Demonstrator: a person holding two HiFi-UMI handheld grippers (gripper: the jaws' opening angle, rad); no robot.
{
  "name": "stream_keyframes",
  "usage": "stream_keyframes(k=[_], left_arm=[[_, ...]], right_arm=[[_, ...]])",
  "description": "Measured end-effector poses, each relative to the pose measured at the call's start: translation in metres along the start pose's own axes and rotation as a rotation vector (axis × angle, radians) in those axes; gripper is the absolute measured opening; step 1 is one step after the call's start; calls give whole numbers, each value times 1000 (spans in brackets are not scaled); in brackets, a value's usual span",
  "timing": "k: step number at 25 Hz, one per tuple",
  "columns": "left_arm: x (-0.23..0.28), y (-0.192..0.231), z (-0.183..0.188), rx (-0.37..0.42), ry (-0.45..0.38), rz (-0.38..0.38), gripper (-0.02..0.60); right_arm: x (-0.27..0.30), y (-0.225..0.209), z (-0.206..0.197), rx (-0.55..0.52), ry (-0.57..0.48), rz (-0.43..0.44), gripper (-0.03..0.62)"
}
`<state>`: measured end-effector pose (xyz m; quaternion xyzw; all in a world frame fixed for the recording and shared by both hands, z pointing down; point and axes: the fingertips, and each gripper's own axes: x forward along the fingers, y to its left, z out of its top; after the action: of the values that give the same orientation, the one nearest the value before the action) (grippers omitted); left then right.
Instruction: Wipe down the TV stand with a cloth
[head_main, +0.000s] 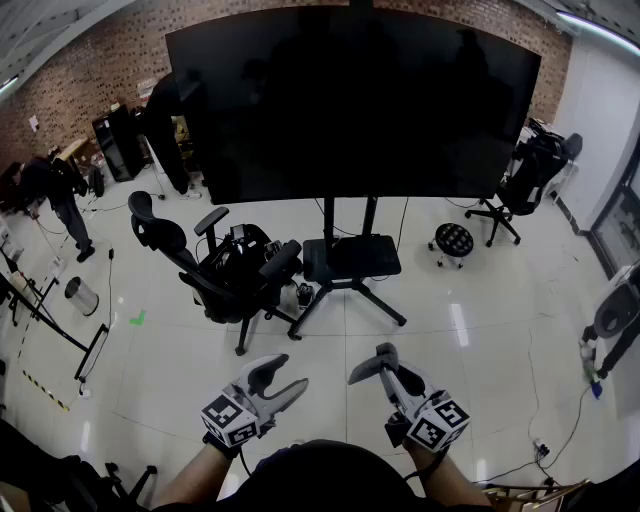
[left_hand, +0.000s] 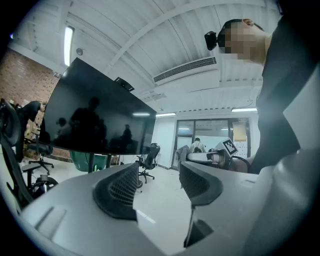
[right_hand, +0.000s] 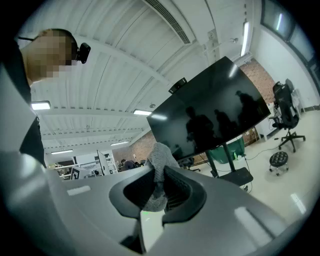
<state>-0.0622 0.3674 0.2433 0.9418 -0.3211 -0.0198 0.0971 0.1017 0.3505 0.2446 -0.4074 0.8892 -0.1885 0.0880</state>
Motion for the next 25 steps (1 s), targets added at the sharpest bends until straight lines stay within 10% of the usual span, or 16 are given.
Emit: stream_keyframes(k=[25], left_arm=[[39, 62, -20, -66, 12, 28, 282]], right_arm=[[73, -53, -12, 8, 84, 11, 41]])
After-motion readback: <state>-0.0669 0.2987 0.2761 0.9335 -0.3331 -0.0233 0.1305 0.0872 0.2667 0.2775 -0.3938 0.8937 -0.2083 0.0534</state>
